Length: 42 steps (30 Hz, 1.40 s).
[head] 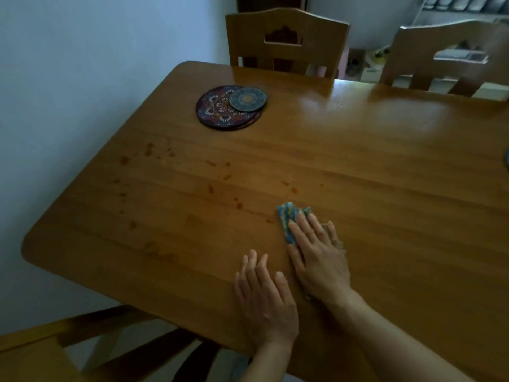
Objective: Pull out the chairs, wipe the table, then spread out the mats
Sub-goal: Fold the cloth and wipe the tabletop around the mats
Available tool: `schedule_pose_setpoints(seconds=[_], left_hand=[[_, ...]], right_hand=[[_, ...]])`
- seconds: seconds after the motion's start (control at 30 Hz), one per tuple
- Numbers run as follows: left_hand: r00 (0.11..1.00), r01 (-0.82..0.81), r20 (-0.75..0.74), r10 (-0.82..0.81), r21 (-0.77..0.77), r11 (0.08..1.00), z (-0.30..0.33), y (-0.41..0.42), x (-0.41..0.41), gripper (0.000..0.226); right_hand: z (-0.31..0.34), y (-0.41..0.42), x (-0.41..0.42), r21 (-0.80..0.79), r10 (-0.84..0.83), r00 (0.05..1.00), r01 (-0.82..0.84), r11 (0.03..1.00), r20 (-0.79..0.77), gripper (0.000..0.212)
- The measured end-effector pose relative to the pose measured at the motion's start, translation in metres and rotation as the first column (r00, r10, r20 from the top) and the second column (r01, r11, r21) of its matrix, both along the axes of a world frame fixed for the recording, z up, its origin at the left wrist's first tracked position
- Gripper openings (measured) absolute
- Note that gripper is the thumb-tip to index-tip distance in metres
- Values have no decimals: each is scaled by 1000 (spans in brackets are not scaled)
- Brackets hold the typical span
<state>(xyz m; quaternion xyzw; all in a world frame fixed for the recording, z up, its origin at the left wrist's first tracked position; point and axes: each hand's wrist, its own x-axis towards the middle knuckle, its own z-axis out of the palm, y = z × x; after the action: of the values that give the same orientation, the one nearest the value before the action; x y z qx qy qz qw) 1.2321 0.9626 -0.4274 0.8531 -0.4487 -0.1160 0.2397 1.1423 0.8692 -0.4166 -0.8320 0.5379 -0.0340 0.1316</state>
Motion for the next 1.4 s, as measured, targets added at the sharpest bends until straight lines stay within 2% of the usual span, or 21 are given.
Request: schedule_pose_setpoints(seconds=[0.1, 0.17, 0.2, 0.27, 0.33, 0.4, 0.5, 0.57, 0.67, 0.77, 0.9, 0.97, 1.03, 1.1, 1.17, 1.23, 1.27, 1.33, 1.37, 1.4], left_hand=[[995, 92, -29, -96, -111, 990, 4, -3, 40, 39], [980, 197, 18, -196, -67, 978, 3, -9, 73, 40], [969, 244, 39, -243, -31, 969, 1, -13, 87, 42], [944, 318, 81, -320, 34, 947, -4, -21, 102, 45], [923, 358, 116, -366, 82, 930, -7, -24, 103, 45], [919, 364, 132, -372, 82, 928, -10, -26, 100, 43], [918, 365, 145, -370, 62, 929, -12, -25, 100, 42], [917, 371, 140, -374, 44, 927, -11, -25, 100, 42], [924, 365, 105, -367, 41, 930, -6, -25, 98, 45], [940, 339, 19, -339, -2, 941, -2, -24, 97, 53], [951, 306, -28, -308, -70, 949, 1, -21, 98, 62], [954, 292, -45, -296, -75, 953, 0, -20, 100, 63], [954, 294, -36, -297, -71, 953, -1, -21, 101, 62], [955, 292, -36, -295, -68, 954, -1, -22, 100, 62], [955, 291, -40, -294, -65, 955, -1, -23, 100, 62], [954, 296, -31, -298, -58, 953, -1, -23, 100, 62], [954, 298, -28, -300, -57, 953, 0, -23, 100, 63], [953, 299, -26, -301, -53, 953, 0, -22, 99, 63], [953, 301, -25, -303, -53, 952, -1, -23, 99, 63], [952, 304, -24, -306, -58, 951, -1, -23, 99, 63]], right_hand=[[-2, 28, -17, 9, 185, 983, -185, 983, 6, 50], [-4, 34, -41, 2, 231, 973, -231, 973, -9, 49], [-3, 31, -52, -4, 184, 983, -184, 983, -12, 49], [-2, 15, -63, -10, -25, 1000, 25, 1000, -8, 52], [-1, -10, -63, -21, -231, 973, 230, 973, -20, 57], [-2, -40, -51, -27, -360, 933, 359, 933, -23, 55], [-3, -83, -22, -20, -449, 894, 448, 894, -4, 51], [-2, -105, 1, -17, -445, 895, 445, 895, 3, 53], [-3, -120, 42, -3, -301, 954, 301, 954, -2, 53], [-1, -104, 76, -21, -22, 1000, 22, 1000, 16, 51], [3, -47, 72, -6, 339, 934, -341, 940, 114, 51], [2, -20, 51, 25, 437, 888, -445, 895, 144, 48], [0, -2, 21, 44, 461, 869, -475, 879, 178, 44], [2, 8, 3, 53, 362, 882, -395, 917, 302, 38], [13, 13, 1, 177, 84, 867, -193, 965, 492, 28], [29, 14, 7, 314, -184, 784, -14, 949, 592, 23], [37, 12, 8, 304, -231, 764, 48, 951, 602, 23], [55, 5, 8, 169, -231, 752, 161, 972, 617, 23], [64, 0, 8, 169, -262, 695, 201, 965, 669, 23], [72, -6, 8, 239, -320, 570, 215, 947, 756, 23]])
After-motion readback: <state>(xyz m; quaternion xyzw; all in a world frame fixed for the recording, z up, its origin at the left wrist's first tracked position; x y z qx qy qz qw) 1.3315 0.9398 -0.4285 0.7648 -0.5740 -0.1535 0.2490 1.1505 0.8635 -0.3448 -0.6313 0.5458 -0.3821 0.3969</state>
